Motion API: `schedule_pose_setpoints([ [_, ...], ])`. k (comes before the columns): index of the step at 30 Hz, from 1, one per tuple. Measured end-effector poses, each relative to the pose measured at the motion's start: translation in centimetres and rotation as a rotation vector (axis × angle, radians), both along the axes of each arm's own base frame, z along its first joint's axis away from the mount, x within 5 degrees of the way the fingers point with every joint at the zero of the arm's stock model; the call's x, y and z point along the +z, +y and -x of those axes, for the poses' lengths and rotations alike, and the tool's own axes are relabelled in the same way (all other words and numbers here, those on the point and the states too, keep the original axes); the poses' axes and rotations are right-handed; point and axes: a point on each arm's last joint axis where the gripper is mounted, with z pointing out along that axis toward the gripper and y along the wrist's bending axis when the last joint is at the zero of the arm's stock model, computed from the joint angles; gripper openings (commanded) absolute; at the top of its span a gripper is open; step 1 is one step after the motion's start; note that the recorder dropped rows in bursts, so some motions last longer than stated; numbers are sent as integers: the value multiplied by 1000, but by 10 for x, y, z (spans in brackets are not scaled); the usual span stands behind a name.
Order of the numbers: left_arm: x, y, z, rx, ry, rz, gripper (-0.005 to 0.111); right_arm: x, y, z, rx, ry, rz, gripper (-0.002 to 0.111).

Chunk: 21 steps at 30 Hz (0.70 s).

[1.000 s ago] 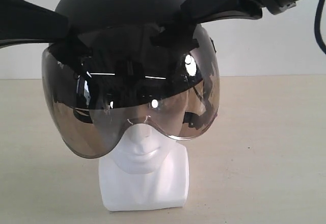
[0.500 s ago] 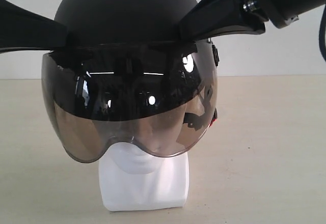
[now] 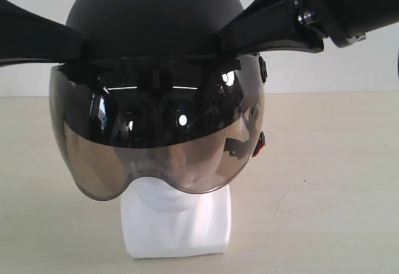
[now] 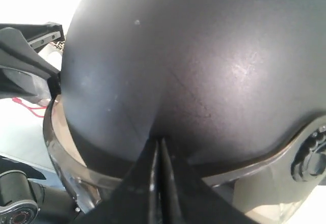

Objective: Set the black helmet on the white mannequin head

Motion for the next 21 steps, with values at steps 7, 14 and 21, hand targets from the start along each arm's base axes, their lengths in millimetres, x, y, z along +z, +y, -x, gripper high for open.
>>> schedule_pose_setpoints([
  [7,-3,0,8,12,15,5,4,-2,-1,2,23,10,24,0],
  [14,-19,0,18,-14,67,-1,4,-42,0,10,107,182,151,0],
  [21,-18,-1,18,-16,63,7,4,-45,-4,11,84,140,168,0],
])
